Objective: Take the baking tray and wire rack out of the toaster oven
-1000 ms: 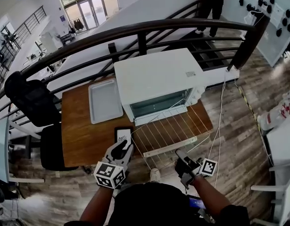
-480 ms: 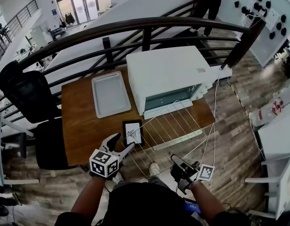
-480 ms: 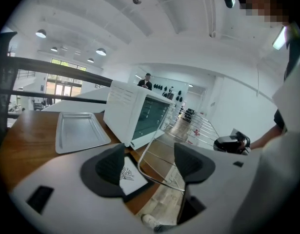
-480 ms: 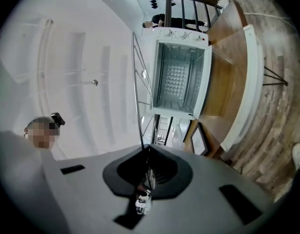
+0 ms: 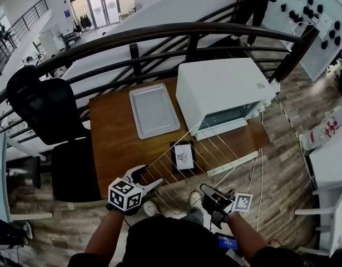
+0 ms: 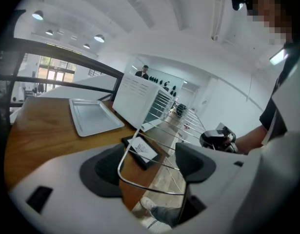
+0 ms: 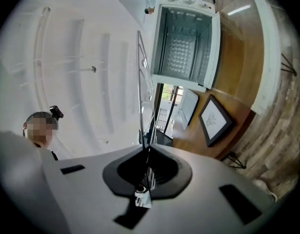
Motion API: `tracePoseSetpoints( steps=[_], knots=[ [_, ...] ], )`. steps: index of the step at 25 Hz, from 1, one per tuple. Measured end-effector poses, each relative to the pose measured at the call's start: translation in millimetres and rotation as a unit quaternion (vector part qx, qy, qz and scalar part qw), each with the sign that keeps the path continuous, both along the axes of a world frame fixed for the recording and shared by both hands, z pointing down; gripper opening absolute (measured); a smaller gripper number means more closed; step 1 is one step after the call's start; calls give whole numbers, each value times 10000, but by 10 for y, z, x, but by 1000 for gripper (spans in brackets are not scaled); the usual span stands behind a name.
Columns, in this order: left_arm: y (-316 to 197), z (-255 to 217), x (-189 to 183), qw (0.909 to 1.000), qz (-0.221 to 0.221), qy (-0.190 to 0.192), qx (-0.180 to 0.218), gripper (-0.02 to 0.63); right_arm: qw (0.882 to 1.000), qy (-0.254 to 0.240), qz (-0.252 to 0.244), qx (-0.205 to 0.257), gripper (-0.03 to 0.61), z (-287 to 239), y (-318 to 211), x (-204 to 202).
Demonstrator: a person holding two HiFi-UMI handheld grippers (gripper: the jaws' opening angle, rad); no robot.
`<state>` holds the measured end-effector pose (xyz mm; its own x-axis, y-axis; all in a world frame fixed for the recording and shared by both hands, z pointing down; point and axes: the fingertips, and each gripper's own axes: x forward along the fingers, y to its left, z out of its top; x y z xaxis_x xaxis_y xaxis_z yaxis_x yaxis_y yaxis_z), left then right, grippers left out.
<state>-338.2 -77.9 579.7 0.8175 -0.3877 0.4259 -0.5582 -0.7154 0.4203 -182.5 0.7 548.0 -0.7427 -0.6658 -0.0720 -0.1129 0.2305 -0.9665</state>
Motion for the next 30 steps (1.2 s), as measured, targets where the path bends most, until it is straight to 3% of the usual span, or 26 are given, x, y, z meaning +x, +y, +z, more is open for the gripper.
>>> tracePoseSetpoints(
  steps=[5, 10, 16, 24, 30],
  knots=[
    [40, 171, -673, 9995, -193, -217, -84, 330, 9996, 211, -196, -73, -3, 135, -209, -600],
    [36, 201, -1330, 9964, -814, -105, -196, 328, 9958, 486, -775, -98, -3, 186, -432, -1198],
    [126, 264, -1940, 9866, -1604, 59, -279, 327, 9870, 801, -1392, -7, -3, 216, -640, -1794],
    [378, 403, -2372, 9716, -2312, 78, -492, 327, 9725, 1199, -1991, -176, -3, 394, -806, -2268],
    [488, 680, -2414, 9610, -2657, 34, -768, 327, 9621, 1515, -2223, -456, 2, 748, -1053, -2427]
  ],
)
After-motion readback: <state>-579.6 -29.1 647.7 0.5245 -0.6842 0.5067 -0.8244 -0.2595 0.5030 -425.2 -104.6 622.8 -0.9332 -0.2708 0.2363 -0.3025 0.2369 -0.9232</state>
